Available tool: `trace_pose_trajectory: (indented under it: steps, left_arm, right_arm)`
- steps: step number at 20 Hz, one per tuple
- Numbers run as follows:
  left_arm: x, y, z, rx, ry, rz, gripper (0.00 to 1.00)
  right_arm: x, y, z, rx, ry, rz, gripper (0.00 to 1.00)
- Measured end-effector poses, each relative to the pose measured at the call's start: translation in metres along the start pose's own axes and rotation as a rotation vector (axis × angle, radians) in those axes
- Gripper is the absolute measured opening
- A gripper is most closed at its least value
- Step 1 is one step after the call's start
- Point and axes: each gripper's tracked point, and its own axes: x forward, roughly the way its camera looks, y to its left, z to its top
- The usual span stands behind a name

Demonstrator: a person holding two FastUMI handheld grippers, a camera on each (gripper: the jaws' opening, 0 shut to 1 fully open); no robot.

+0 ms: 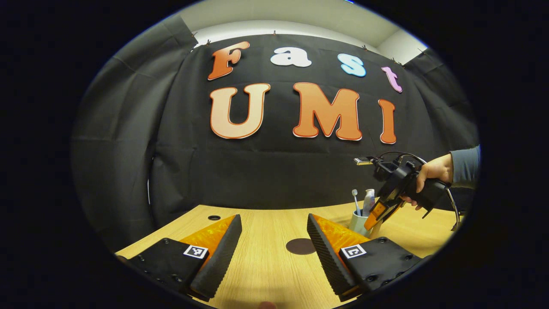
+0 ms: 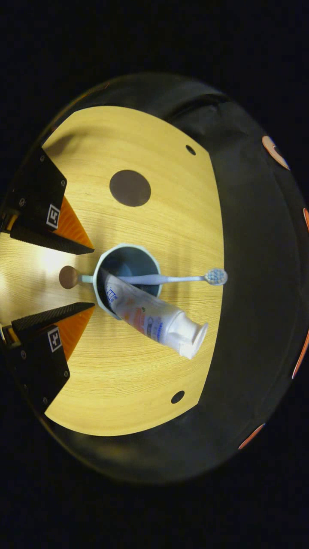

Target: Put the toothbrush and toothpaste on the desktop into the cup, then pick up the cup and place it on the coaster on the desktop.

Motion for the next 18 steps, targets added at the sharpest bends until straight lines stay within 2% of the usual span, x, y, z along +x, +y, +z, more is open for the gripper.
trace_pose_trajectory:
  steps: [3,4,5,6,10,13,18]
  left_arm:
    - [-0.006,0.007,-0.003,-0.001,0.007,0.013,0.96]
    - [-0.008,0.009,-0.003,0.000,0.007,0.015,0.96]
    - [-0.012,0.010,-0.006,0.001,0.010,0.017,0.96]
    - [-0.012,0.010,-0.007,-0.001,0.014,0.015,0.97]
    - [-0.019,0.017,-0.021,-0.021,0.045,0.021,0.97]
    - [-0.021,0.021,-0.028,-0.033,0.056,0.026,0.97]
    - [-0.021,0.027,-0.035,-0.042,0.069,0.038,0.97]
  right_arm:
    - [0.015,-0.001,-0.001,0.049,0.034,-0.022,0.56]
    - [0.017,-0.001,0.000,0.056,0.034,-0.025,0.46]
    - [0.017,-0.002,0.002,0.066,0.033,-0.030,0.42]
    - [0.018,-0.001,0.004,0.072,0.029,-0.030,0.28]
    - [0.017,0.005,0.007,0.042,0.006,-0.044,0.20]
    - [0.012,0.011,0.014,0.014,-0.035,0.012,0.19]
    - [0.006,0.017,0.026,-0.113,-0.101,0.062,0.19]
